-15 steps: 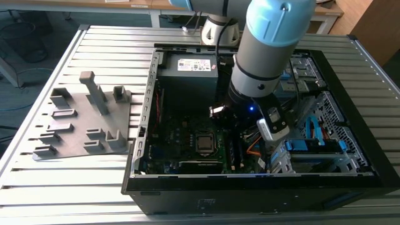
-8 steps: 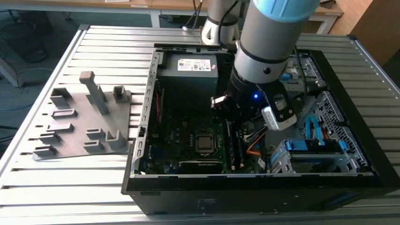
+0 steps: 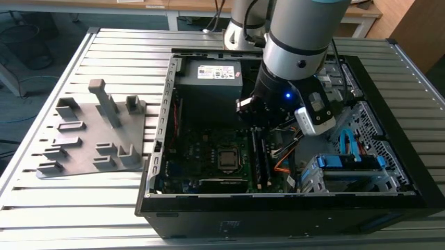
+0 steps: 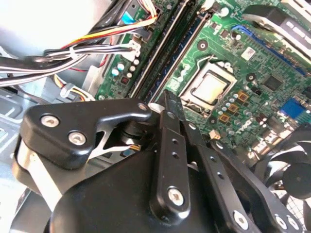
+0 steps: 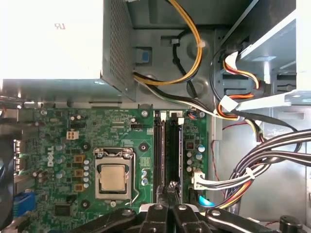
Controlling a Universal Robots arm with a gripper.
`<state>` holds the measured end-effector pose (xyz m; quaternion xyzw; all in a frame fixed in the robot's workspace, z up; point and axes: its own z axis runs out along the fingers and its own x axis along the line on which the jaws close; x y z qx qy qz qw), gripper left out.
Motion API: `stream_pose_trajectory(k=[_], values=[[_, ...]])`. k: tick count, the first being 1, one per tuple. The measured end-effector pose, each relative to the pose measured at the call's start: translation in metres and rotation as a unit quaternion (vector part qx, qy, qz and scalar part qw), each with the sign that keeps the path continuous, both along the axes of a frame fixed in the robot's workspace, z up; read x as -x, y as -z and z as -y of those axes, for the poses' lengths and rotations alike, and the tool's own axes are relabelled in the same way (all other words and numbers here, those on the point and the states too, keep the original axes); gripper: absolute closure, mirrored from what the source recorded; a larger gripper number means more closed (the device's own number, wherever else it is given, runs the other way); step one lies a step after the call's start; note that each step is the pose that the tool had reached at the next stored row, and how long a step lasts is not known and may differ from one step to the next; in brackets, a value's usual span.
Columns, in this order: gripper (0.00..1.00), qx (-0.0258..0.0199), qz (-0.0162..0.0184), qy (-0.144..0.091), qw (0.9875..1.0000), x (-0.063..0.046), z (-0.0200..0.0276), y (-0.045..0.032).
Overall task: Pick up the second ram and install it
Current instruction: 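Insert the second ram into the second slot, then press down the second ram until it locks into place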
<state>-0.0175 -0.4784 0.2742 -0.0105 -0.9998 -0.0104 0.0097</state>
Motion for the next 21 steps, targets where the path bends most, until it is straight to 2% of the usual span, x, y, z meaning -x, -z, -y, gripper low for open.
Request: stream_pose_trajectory(k=[8,11,17,21], values=[[0.90,0.0001,0.0000,0.000,1.0000,0.000,0.0000,-0.0001],[0.90,0.0001,-0.0001,0.000,1.0000,0.000,-0.0003,0.0033],[0.90,0.0001,0.0000,0.000,1.0000,0.000,-0.0059,0.0143],[0.90,0.0001,0.0000,-0.001,1.0000,0.000,-0.0126,0.0215]])
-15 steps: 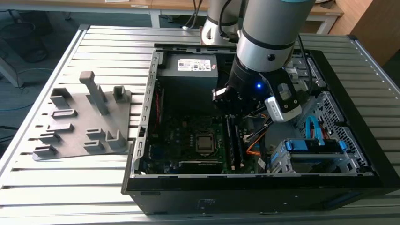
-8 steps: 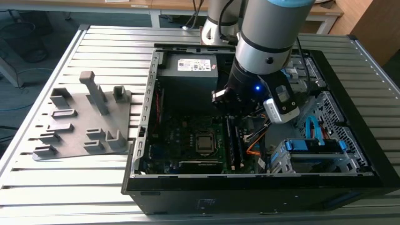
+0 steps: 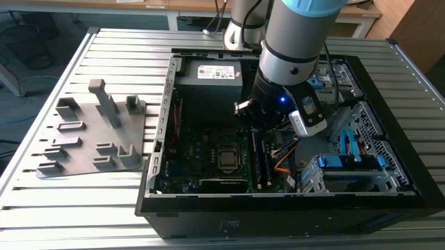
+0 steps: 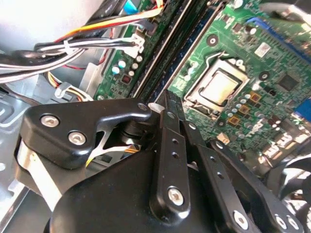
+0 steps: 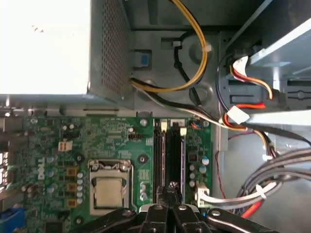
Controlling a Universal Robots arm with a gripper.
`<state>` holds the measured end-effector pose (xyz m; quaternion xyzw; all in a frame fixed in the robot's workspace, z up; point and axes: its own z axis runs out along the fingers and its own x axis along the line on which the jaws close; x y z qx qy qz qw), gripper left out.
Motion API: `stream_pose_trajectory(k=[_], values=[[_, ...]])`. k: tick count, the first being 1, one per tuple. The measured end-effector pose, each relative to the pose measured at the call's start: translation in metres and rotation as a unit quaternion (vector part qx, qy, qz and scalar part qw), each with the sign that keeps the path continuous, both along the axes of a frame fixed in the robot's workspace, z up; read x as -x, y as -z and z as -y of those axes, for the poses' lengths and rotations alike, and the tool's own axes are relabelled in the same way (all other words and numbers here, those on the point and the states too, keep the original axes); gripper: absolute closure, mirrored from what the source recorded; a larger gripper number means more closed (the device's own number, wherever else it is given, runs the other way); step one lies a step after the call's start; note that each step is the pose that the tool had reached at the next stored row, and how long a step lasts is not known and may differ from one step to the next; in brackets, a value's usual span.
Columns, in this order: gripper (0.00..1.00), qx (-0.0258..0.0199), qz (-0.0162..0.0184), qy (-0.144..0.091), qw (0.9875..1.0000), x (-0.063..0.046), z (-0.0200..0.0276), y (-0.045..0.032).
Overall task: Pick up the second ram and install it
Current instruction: 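Press down the second ram until it locks into place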
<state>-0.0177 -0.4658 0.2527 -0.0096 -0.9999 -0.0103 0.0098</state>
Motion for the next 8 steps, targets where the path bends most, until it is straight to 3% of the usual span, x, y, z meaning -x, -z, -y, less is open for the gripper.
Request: stream_pose_trajectory(k=[8], values=[[0.90,-0.0020,0.0056,-0.004,1.0000,0.003,-0.0128,0.0147]])
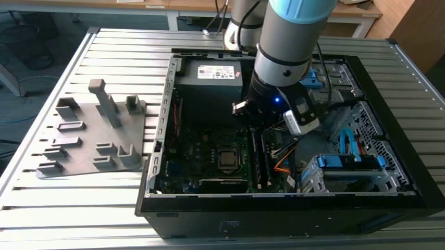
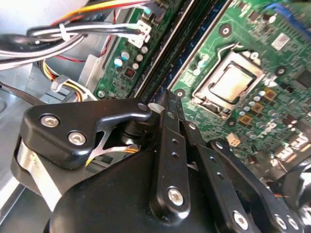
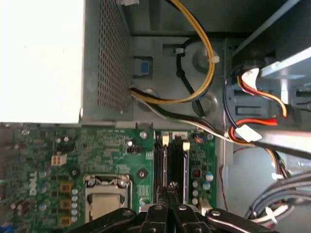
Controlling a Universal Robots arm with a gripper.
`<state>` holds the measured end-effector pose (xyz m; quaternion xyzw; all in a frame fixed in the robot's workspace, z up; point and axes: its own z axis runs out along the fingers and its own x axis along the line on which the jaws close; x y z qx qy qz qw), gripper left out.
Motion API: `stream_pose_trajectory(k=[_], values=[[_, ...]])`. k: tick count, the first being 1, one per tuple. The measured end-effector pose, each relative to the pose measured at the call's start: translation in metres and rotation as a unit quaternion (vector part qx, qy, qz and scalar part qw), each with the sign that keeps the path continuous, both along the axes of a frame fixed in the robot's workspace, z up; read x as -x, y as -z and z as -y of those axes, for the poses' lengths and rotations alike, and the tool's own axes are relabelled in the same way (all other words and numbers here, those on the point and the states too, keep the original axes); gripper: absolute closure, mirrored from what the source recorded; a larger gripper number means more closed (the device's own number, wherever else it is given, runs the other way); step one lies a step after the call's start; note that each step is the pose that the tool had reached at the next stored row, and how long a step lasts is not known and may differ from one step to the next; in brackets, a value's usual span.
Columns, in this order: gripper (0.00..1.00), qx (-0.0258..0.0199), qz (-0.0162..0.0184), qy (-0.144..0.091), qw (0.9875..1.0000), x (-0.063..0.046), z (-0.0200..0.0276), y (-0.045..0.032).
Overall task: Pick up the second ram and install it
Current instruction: 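Press down the second ram until it locks into place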
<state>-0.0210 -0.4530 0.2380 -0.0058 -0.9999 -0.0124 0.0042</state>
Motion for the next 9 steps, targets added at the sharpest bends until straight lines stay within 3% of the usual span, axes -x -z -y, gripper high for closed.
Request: stream_pose_trajectory(k=[9], values=[[0.90,-0.0013,0.0007,-0.005,1.0000,0.000,-0.0130,0.0156]])
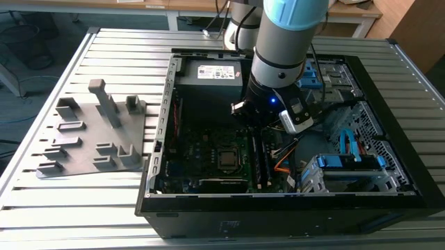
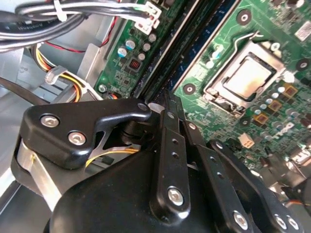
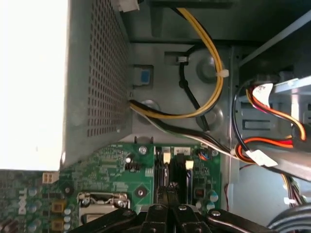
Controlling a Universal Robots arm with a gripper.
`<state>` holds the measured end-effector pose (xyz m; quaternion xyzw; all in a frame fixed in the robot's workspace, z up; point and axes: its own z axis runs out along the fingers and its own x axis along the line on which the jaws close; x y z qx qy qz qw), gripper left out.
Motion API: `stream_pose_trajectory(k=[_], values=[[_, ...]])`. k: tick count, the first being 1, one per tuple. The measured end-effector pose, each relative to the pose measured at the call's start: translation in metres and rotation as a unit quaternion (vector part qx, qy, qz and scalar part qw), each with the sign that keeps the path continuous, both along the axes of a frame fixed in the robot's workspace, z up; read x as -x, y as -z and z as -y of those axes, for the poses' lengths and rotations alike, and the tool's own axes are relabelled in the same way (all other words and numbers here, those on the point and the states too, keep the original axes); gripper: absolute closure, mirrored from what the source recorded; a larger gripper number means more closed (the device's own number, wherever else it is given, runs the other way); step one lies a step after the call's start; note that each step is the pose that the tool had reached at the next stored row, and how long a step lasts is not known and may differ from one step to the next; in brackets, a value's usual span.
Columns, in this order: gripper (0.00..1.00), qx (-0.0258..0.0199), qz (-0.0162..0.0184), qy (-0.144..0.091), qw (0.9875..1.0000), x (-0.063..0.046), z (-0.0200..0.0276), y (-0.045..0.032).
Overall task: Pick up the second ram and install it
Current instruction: 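Press down the second ram until it locks into place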
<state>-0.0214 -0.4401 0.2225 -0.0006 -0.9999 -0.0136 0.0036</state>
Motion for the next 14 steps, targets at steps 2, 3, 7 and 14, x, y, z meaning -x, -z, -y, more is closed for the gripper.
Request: stream_pose_trajectory(k=[2,3,7,14], values=[[0.90,0.0002,0.0000,-0.001,1.0000,0.0000,-0.0002,0.0014],[0.90,0.0004,-0.0001,-0.001,1.0000,0.0001,-0.0001,0.0021],[0.90,0.0024,-0.0002,-0.001,1.0000,0.0001,-0.0003,0.0065],[0.90,0.0028,0.0006,-0.002,1.0000,0.0001,0.0034,0.0009]])
